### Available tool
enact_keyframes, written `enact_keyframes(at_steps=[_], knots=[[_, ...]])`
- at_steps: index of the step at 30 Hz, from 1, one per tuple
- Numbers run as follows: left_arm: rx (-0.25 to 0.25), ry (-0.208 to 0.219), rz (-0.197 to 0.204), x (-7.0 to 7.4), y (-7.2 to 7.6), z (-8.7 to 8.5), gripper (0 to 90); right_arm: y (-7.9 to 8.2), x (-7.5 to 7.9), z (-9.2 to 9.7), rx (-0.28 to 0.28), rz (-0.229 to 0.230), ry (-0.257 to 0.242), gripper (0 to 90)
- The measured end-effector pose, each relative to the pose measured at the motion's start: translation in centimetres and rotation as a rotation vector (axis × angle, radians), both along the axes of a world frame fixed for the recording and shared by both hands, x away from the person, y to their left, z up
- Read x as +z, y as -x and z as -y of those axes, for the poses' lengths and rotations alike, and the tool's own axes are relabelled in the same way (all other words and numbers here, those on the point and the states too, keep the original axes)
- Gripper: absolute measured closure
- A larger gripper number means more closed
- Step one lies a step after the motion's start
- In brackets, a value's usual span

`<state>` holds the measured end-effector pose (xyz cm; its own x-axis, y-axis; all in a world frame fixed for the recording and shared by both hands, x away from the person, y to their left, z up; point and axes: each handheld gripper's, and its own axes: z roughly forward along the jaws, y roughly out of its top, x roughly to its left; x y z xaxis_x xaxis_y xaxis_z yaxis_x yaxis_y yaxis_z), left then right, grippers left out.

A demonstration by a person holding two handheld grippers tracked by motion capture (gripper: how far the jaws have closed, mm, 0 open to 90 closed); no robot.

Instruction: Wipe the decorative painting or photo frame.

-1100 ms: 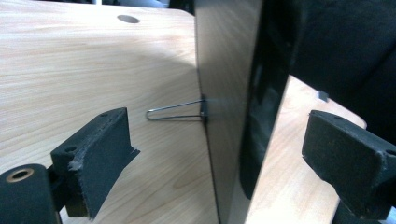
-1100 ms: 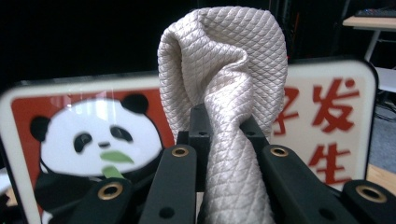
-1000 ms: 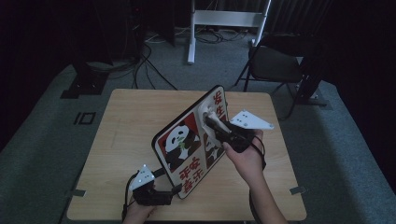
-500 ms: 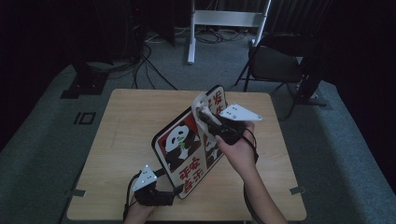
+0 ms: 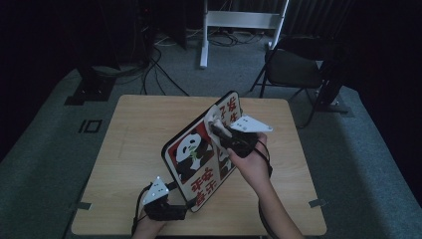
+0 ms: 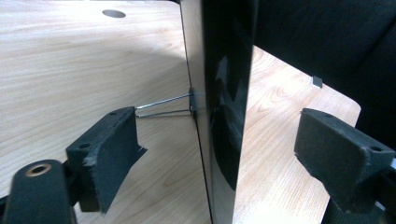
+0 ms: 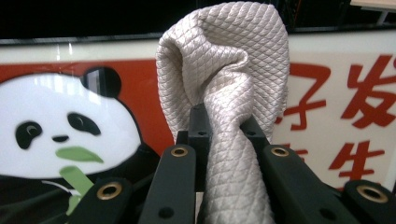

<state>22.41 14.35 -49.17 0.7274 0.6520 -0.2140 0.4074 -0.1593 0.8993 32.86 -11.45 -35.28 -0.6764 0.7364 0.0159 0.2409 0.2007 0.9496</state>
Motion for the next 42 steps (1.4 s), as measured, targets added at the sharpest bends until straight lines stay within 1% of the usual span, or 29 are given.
enact_keyframes(at_steps=[1,2,3,5,6,9,10,11,12,13,14,15,17,18,19,21,24,25,26,28,31,32,33,35,42], knots=[[0.0,0.0,0.0,0.0,0.0,0.0,14.6,0.0,0.0,0.0,0.0,0.0,0.0,80.5],[0.006,-0.027,0.011,0.1,0.1,0.2,15.4,0.0,-0.3,0.1,-0.001,-0.006,-0.002,80.5],[0.008,-0.037,0.013,0.1,0.2,0.3,15.6,0.0,-0.4,0.2,-0.002,-0.007,-0.002,80.5],[0.015,-0.036,0.01,0.1,0.3,0.5,16.2,-0.1,-0.6,0.3,-0.005,-0.012,-0.002,80.4],[0.015,-0.036,0.01,0.1,0.3,0.5,20.2,-0.1,-0.6,0.3,-0.005,-0.012,-0.002,80.4],[0.02,-0.036,0.007,0.2,0.3,0.5,21.1,0.0,-0.7,0.4,-0.007,-0.014,0.002,80.4],[0.026,-0.031,0.021,0.2,0.4,0.5,26.2,0.0,-0.8,0.4,-0.008,-0.015,0.003,80.4],[0.02,-0.036,0.021,0.3,0.5,0.4,27.7,0.0,-0.9,0.5,-0.008,-0.016,0.004,80.4],[0.009,-0.034,0.031,0.4,0.5,0.4,35.2,0.0,-1.1,0.5,-0.009,-0.019,0.004,80.4],[0.009,-0.034,0.031,0.4,0.5,0.4,40.1,0.0,-1.1,0.5,-0.009,-0.019,0.004,80.4],[0.009,-0.034,0.031,0.4,0.5,0.4,40.1,0.0,-1.2,0.5,-0.009,-0.02,0.003,80.4],[0.002,-0.043,0.052,0.5,0.7,0.4,45.4,0.1,-1.6,0.6,-0.01,-0.026,0.004,80.4],[0.006,-0.053,0.066,0.5,0.9,0.5,48.2,0.1,-1.9,0.6,-0.011,-0.03,0.007,80.4],[0.006,-0.053,0.066,0.5,0.9,0.5,51.8,0.1,-1.9,0.6,-0.011,-0.03,0.007,80.4],[-0.001,-0.055,0.068,0.5,0.9,0.6,54.6,0.2,-2.3,0.8,-0.012,-0.038,0.011,80.4],[0.0,-0.068,0.065,0.5,0.9,0.6,57.0,0.2,-2.6,0.8,-0.013,-0.042,0.014,80.4],[0.008,-0.067,0.059,0.5,0.9,0.5,61.6,0.3,-2.9,1.0,-0.016,-0.048,0.016,80.4],[0.014,-0.081,0.069,0.5,0.9,0.5,61.6,0.3,-3.1,1.0,-0.016,-0.05,0.019,80.3],[0.014,-0.077,0.061,0.5,0.8,0.4,65.7,0.4,-3.6,1.1,-0.017,-0.058,0.021,80.3],[0.014,-0.085,0.065,0.5,0.8,0.4,69.5,0.5,-4.1,1.1,-0.017,-0.064,0.031,80.3],[0.017,-0.095,0.07,0.5,0.9,0.5,70.5,0.6,-4.9,1.2,-0.016,-0.077,0.04,80.3],[0.013,-0.09,0.068,0.5,0.9,0.4,72.4,0.7,-5.1,1.3,-0.017,-0.083,0.043,80.3],[0.009,-0.09,0.066,0.5,0.9,0.4,72.5,0.8,-5.4,1.3,-0.017,-0.089,0.044,80.3],[0.013,-0.099,0.073,0.5,0.9,0.5,73.3,0.9,-5.9,1.4,-0.017,-0.1,0.053,80.3],[0.008,-0.093,0.065,0.5,0.8,0.4,73.6,1.2,-8.0,1.9,-0.026,-0.137,0.064,80.3]])
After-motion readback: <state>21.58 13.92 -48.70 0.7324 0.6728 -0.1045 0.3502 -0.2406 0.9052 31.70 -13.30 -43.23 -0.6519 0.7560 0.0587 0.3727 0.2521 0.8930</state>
